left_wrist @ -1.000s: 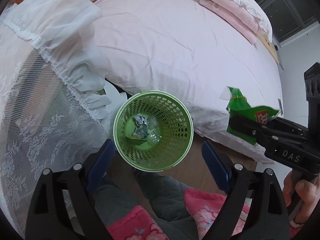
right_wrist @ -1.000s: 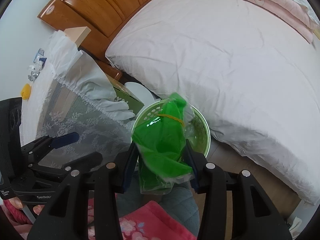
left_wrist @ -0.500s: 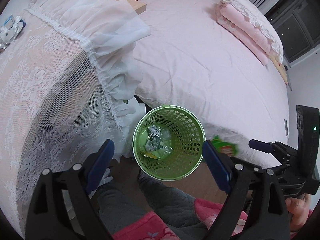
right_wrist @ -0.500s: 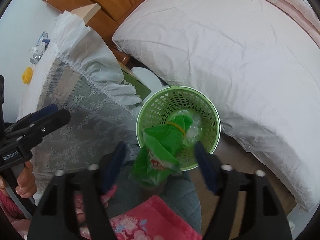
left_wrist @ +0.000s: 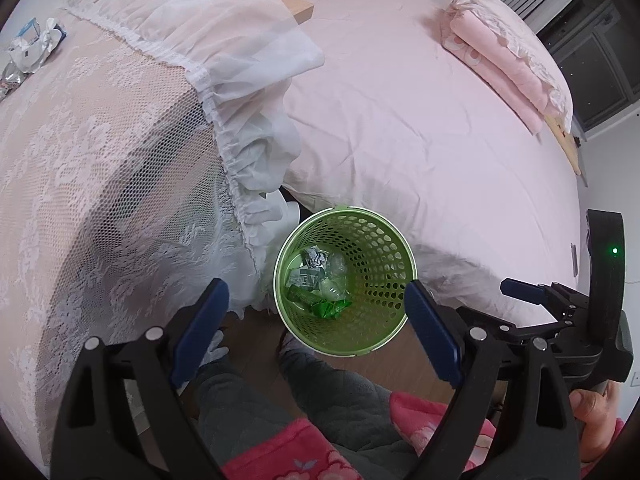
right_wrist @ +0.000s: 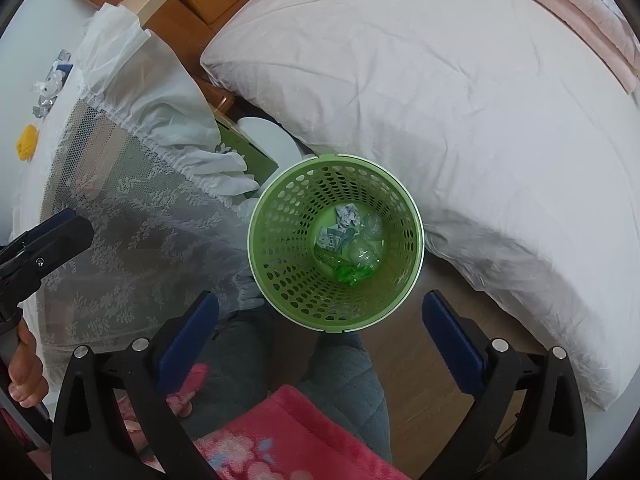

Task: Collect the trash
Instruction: 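Move both open tools back over the bed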

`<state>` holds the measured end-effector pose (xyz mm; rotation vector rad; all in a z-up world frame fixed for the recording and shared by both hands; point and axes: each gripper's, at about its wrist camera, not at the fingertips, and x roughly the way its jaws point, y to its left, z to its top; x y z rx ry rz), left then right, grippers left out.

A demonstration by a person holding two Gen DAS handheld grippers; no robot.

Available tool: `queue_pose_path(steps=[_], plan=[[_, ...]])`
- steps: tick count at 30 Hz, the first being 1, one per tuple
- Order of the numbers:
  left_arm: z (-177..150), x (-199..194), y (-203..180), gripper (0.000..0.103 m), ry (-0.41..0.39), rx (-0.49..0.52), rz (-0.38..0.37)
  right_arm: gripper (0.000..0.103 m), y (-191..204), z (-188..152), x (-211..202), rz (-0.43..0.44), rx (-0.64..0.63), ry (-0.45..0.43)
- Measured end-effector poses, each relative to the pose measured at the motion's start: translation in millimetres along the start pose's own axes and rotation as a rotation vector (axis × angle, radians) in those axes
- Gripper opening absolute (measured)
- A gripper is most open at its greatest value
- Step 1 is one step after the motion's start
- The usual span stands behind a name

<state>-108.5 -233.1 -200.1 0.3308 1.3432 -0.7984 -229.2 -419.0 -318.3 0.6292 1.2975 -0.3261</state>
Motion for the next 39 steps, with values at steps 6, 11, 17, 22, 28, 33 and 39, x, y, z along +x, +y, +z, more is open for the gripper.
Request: queue_pose_path(steps=[6, 11, 17, 22, 28, 33, 39], plan=[[1, -28, 19, 0.085, -0.051, -0.032, 0.045, 0.101, 25, 16, -20, 0.028, -0.054, -0.077], [2, -71, 54, 0.085, -0.145, -0.1, 0.108, 0.101, 61, 39, -46, 0.099, -0.133, -0.19], [-5, -117, 108, 0.091, -0.255, -0.219, 0.188, 0.101, 121, 69, -62, 0.149, -0.257, -0.254], [-10, -139, 153, 0.091, -0.295, -0.306, 0.232, 0.101, 165, 84, -60, 0.177, -0.341, -0.245], [-13, -151, 190, 0.093, -0.304, -0.373, 0.254, 0.101, 211, 88, -58, 0.19, -0.408, -0.243], [-11, -159, 218, 0.095, -0.313, -0.386, 0.286, 0.101, 247, 93, -59, 0.197, -0.455, -0.252], [6, -170, 267, 0.095, -0.33, -0.382, 0.301, 0.101, 290, 104, -61, 0.187, -0.517, -0.279]])
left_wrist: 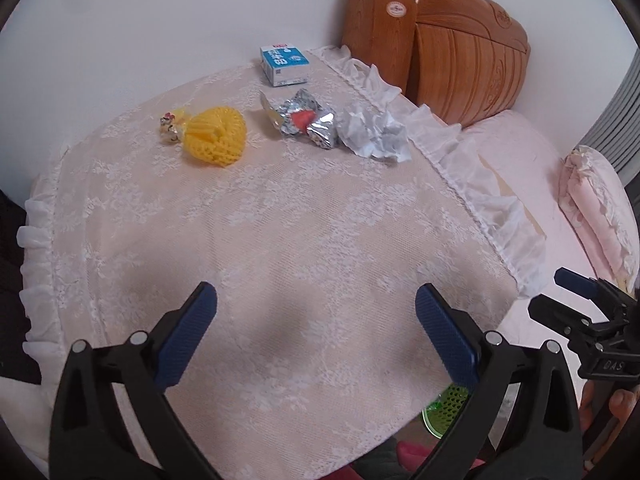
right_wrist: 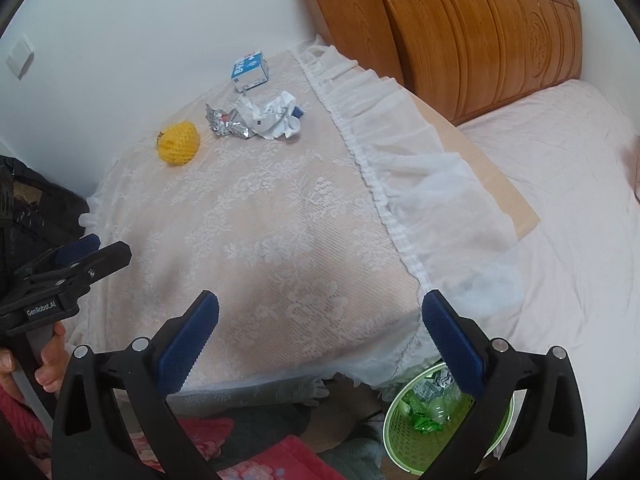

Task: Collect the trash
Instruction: 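Move both open tools back over the bed, then grasp the yellow foam net with the left tool while the right tool grasps the white paper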

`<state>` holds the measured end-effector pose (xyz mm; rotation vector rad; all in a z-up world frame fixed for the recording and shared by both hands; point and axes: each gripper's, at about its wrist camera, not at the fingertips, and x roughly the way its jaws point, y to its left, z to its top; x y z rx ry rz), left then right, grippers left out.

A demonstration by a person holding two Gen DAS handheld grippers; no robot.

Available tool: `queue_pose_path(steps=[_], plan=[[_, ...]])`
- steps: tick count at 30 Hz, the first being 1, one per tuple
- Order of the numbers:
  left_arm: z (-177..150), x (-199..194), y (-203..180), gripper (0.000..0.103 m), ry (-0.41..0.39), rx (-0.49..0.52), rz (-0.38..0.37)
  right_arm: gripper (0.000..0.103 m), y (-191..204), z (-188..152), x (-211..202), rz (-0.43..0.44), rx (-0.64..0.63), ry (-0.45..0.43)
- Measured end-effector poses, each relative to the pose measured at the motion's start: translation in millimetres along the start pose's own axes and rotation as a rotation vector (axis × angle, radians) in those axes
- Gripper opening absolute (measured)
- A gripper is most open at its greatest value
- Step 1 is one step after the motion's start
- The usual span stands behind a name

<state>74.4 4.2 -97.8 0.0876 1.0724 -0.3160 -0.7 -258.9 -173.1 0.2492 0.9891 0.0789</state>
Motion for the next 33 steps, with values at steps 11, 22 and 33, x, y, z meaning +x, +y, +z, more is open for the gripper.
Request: queue_pose_path(steps=[11, 22, 33], plan=[[93, 80, 75, 0.095, -0.053, -0.084, 0.103, 0.101, 50, 75, 49, -0.025, -0.067, -0.026], [129, 162, 86, 0.074, 0.01, 0.029, 0.17, 0.101, 54, 109, 106, -0.082, -0.022, -0.058], [131, 156, 96, 0.043, 0.023, -0.008, 0.089, 0.101, 57, 125, 129, -0.093, -0.209, -0.015]])
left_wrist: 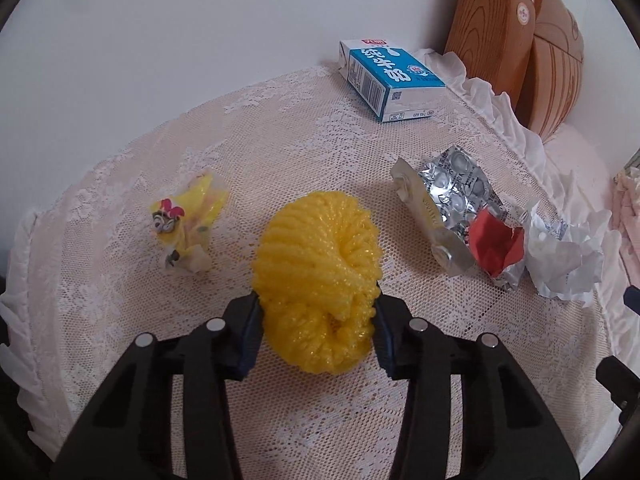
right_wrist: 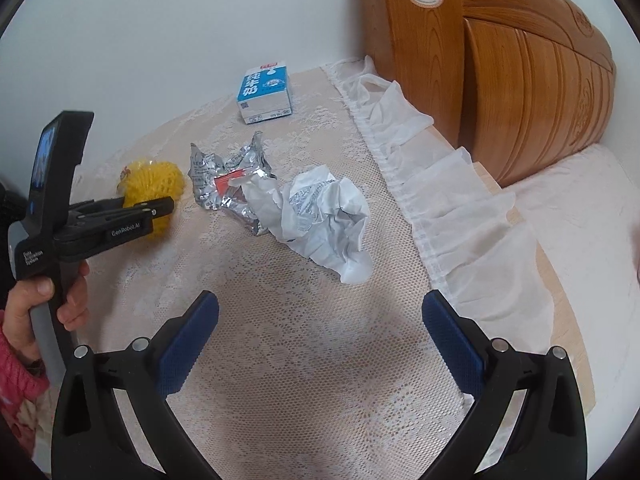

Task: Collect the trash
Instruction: 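Grasp the yellow foam net with the left tool while the right tool grasps the white paper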

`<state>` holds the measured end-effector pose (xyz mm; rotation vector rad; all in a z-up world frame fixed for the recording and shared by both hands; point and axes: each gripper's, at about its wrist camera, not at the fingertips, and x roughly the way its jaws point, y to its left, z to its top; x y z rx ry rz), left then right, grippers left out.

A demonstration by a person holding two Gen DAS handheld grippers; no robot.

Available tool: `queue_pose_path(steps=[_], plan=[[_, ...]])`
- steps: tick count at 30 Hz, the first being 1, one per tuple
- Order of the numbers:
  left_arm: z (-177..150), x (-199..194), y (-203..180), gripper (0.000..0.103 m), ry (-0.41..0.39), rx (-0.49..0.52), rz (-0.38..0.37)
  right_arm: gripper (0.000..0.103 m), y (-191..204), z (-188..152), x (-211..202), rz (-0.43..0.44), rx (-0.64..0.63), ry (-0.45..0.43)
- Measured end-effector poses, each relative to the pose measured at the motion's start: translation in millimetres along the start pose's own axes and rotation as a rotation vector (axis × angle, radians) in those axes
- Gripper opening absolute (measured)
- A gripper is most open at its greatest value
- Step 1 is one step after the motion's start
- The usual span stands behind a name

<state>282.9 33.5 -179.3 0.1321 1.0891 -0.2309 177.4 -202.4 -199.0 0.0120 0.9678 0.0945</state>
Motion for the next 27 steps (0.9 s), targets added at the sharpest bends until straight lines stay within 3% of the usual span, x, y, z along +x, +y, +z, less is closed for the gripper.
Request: queue_pose_path(steps=[6, 12, 18, 21, 24, 27], plan=[[-11, -21, 6, 0.043, -0.012, -0.001, -0.016, 0.101, 8, 32, 29, -0.006, -0.246, 0.031], [-35, -51, 17, 0.043, -0.019, -0.015, -0.043, 0.101, 23, 48, 70, -0.01, -0.513, 0.123], [-57, -75, 21, 0.043, -0.047, 0.001, -0.028, 0.1, 16, 56, 89, 0.052, -0.469, 0.155], [-64, -78, 20, 0.043, -0.044, 0.015, -0.015, 0.086, 7, 60, 91, 0.115, -0.404, 0.173], [-69, -80, 20, 0.043, -0.039, 0.008, -0.014, 0.073, 4, 59, 86, 0.107, -0.383, 0.167], [-72, -86, 16, 0.043, -0.046, 0.006, -0.02, 0.068, 0, 52, 79, 0.105, -0.34, 0.153]])
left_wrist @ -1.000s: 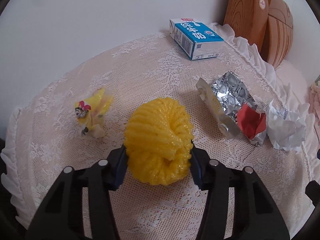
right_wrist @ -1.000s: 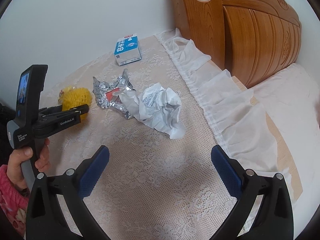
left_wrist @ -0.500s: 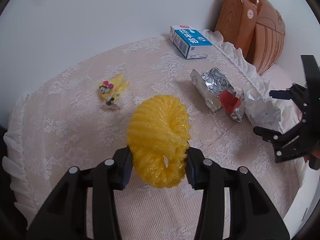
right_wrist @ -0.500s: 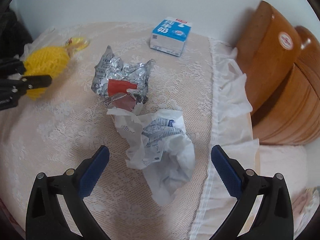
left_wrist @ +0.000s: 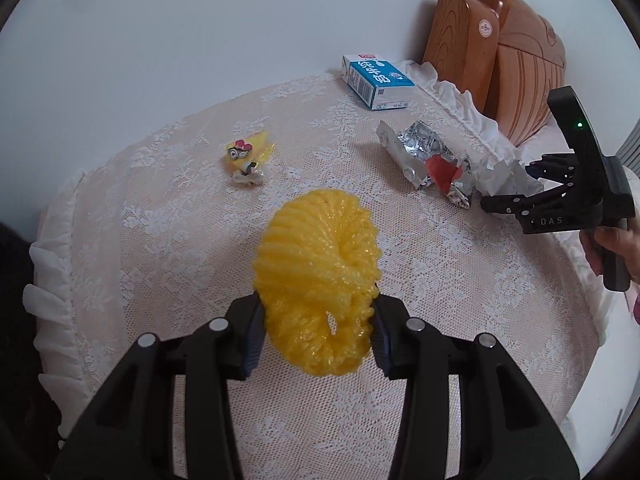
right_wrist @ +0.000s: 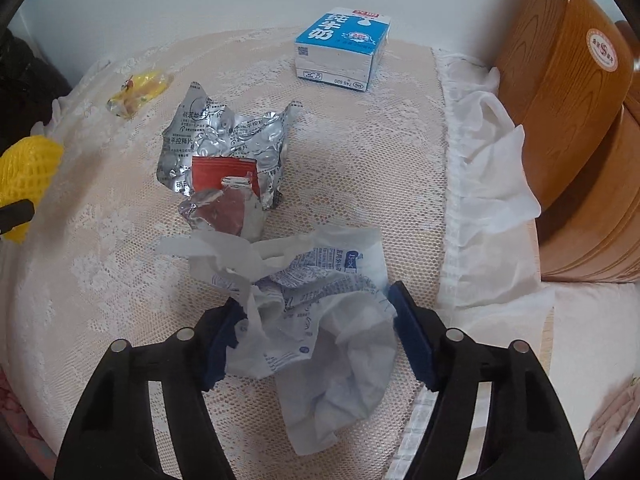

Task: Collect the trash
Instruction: 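Grasp the yellow foam net with the left tool while the right tool grasps the white paper, then carry foam net and white paper to the wastebasket and open both tools over it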

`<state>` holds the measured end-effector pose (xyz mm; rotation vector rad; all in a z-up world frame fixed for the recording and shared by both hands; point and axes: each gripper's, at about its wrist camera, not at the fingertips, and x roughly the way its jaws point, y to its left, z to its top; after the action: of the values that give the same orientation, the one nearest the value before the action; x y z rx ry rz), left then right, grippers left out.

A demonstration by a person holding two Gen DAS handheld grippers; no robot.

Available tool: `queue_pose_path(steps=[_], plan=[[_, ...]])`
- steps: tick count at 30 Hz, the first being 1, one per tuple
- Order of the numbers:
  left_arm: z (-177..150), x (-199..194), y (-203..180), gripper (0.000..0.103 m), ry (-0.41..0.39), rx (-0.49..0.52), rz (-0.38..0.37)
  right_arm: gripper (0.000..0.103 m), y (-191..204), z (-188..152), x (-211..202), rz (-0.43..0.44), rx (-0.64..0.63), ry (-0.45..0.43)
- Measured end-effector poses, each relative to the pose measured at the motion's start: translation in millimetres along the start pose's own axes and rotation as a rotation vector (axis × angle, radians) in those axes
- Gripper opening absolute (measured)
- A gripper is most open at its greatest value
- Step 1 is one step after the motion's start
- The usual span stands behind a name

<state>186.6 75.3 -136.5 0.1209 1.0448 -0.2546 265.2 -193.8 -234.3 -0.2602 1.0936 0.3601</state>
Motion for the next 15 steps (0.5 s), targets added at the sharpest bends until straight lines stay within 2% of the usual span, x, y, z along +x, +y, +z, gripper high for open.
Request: queue_pose_path(steps=[7, 12, 15], plan=[[-9, -26, -22, 0.043, -0.035, 0.043, -0.011, 0.067, 9, -49, -53, 0.004, 0.156, -0.107], [-29, -56, -50, 0.043, -0.05, 0.065, -0.076, 0.067, 28, -105, -105, 0.045, 0.286, -0.203], [-46, -73, -73, 0.043, -0.049, 0.096, -0.111, 0.067, 40, -143, -128, 0.059, 0.359, -0.207]])
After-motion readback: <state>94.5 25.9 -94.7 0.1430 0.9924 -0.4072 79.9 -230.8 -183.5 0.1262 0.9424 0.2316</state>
